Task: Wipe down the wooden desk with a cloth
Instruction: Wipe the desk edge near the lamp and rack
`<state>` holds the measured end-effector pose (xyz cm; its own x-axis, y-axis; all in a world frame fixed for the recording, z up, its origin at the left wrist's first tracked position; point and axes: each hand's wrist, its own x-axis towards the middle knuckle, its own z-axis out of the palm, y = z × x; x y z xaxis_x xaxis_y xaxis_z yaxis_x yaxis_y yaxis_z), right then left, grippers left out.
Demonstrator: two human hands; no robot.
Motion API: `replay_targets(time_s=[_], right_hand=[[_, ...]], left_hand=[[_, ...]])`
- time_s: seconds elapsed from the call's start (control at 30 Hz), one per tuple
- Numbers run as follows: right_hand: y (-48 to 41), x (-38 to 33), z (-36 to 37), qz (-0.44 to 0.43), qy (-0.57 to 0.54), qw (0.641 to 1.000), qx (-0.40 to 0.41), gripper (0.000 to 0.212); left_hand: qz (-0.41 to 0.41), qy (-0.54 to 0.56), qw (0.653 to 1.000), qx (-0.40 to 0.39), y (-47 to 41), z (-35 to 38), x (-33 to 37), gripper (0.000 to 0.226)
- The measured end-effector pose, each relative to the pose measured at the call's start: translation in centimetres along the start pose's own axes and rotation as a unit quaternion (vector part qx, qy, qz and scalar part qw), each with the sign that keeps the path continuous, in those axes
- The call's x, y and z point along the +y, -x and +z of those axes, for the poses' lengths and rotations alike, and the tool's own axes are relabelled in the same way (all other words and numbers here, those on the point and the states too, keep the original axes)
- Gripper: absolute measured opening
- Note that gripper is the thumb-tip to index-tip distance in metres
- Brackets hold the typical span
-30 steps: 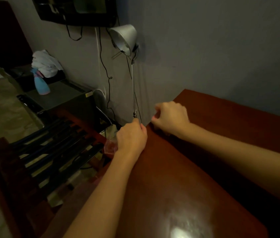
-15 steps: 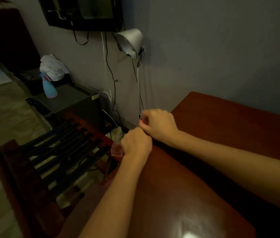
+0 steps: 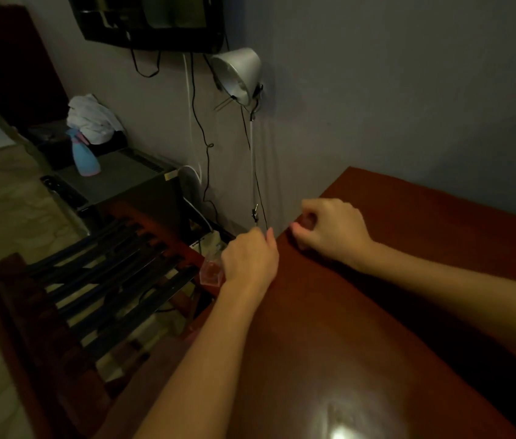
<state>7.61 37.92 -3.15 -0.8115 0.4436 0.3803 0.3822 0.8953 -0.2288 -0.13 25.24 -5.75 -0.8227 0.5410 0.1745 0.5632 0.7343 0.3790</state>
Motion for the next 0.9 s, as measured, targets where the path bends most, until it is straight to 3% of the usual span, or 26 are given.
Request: replay_targets(time_s=[0.1, 0.2, 0.3, 0.37, 0.47, 0.53, 0.7, 0.8, 0.9], right_hand=[[0.1, 3.5, -2.3, 0.03, 0.039, 0.998, -0.039, 0.032], [-3.4, 5.3, -2.1, 0.084, 0.057, 0.995, -0.009, 0.023], [-5.0, 2.0, 0.0, 0.094, 0.032, 0.995, 0.019, 0.018], [-3.6, -0.4, 0.6, 0.049, 0.008, 0.999, -0.011, 0.02], [-1.5, 0.6, -0.4, -0.003, -0.007, 0.998, -0.055, 0.029], [-2.7, 3.3, -1.1, 0.035, 0.007, 0.997, -0.067, 0.024], [-7.2, 4.6, 0.1, 0.094, 0.023, 0.995, 0.0, 0.02], [-5.8, 2.8, 0.9, 0.028, -0.004, 1.0, -0.012, 0.027], [-3.8, 4.8, -0.7, -0.039, -0.037, 0.995, -0.087, 0.034]], left_hand=[[0.01, 0.0, 1.0, -0.003, 0.0, 0.1, -0.1, 0.044], [0.013, 0.014, 0.999, -0.033, -0.3, -0.1, 0.0, 0.049], [0.005, 0.016, 0.999, -0.044, -0.2, -0.2, 0.0, 0.058], [0.003, 0.018, 0.999, -0.042, -0.1, -0.3, -0.1, 0.06], [0.005, 0.022, 0.999, -0.031, -0.1, -0.4, -0.2, 0.049], [0.032, 0.042, 0.999, -0.011, 0.2, -0.7, 0.0, 0.037], [0.114, 0.059, 0.991, 0.034, 0.3, -0.8, 0.7, 0.019], [0.118, 0.066, 0.99, 0.037, 0.3, -0.7, 0.5, 0.019], [0.115, 0.065, 0.991, 0.038, 0.3, -0.6, 0.4, 0.02]])
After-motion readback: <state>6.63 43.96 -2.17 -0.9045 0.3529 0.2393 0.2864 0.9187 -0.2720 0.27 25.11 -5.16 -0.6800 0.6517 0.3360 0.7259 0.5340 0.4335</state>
